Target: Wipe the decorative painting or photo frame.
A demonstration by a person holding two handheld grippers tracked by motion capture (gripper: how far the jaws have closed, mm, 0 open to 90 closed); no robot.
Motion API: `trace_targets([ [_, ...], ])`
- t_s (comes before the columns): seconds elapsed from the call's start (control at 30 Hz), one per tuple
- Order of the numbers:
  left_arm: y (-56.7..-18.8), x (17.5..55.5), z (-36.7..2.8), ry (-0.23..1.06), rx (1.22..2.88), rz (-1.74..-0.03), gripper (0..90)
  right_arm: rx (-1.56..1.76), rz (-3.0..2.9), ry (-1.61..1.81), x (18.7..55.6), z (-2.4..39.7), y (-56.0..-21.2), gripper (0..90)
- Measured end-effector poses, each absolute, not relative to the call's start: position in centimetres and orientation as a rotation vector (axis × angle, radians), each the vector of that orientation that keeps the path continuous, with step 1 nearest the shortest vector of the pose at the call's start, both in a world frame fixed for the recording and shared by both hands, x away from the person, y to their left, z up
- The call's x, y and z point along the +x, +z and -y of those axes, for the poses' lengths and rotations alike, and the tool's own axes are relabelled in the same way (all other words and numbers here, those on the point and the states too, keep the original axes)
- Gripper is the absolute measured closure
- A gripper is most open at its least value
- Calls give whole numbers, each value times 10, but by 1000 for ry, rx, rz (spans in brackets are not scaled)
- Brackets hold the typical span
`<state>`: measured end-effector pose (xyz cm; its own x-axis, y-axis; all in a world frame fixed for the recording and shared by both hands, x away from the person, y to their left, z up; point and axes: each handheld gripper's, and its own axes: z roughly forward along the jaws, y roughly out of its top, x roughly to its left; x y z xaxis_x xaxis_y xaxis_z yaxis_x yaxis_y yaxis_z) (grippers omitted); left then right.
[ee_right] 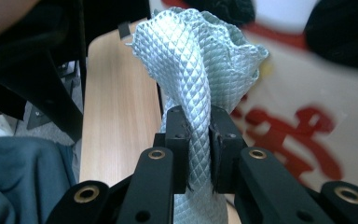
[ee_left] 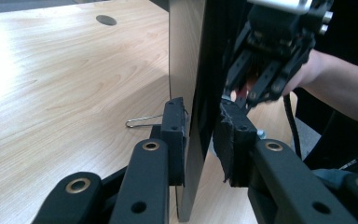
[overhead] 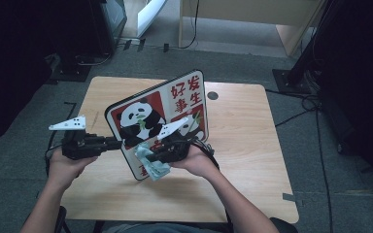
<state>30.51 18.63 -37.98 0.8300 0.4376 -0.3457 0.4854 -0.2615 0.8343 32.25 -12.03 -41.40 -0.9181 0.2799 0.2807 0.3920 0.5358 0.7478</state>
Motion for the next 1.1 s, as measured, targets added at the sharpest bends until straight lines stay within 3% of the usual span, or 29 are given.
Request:
trace_targets([
  [0.5,-374,301,-208,-25,1864,-744,841,-502,2677,-1471,337,107,-341,806],
  [0.8,-380,318,-203,-37,1879,-763,898,-464,2697,-1501,343,97,-311,807],
  [1.1,-380,325,-195,-53,1870,-740,900,-386,2711,-1575,341,79,-272,806],
])
